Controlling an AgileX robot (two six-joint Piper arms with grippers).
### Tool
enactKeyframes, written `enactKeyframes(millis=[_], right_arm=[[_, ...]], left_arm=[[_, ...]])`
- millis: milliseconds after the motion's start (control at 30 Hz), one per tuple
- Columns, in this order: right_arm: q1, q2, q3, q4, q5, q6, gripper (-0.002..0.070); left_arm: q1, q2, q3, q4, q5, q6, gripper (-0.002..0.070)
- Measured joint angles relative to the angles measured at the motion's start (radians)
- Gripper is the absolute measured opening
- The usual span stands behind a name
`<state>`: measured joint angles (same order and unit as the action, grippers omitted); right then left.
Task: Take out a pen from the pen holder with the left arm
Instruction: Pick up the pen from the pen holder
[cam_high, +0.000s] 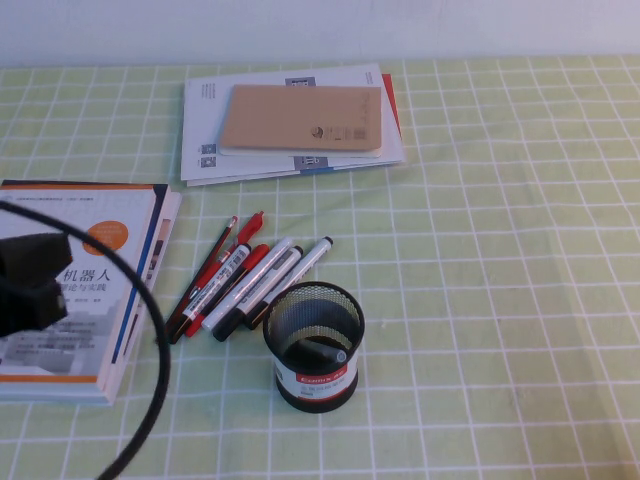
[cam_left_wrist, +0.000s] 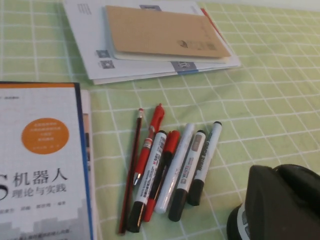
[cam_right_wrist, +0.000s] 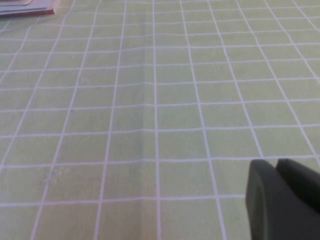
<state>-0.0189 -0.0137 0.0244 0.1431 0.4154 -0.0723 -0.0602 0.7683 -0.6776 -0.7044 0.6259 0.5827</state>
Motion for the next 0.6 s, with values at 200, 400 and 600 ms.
enactKeyframes(millis=[200, 400, 600], right_arm=[[0.0, 0.0, 0.0, 0.0, 0.0, 0.0, -0.0013], [0.0, 0.0, 0.0, 0.0, 0.0, 0.0, -0.0013], [0.0, 0.0, 0.0, 0.0, 0.0, 0.0, -0.0013]], left_arm=[[-0.064, 0.174, -0.019, -0.188, -0.032, 0.232, -0.0001], [-0.249, 0.279, -0.019, -0.23, -0.056, 0.351, -0.0001], [-0.379, 0.284, 0.002, -0.237, -0.188, 0.37, -0.0001]])
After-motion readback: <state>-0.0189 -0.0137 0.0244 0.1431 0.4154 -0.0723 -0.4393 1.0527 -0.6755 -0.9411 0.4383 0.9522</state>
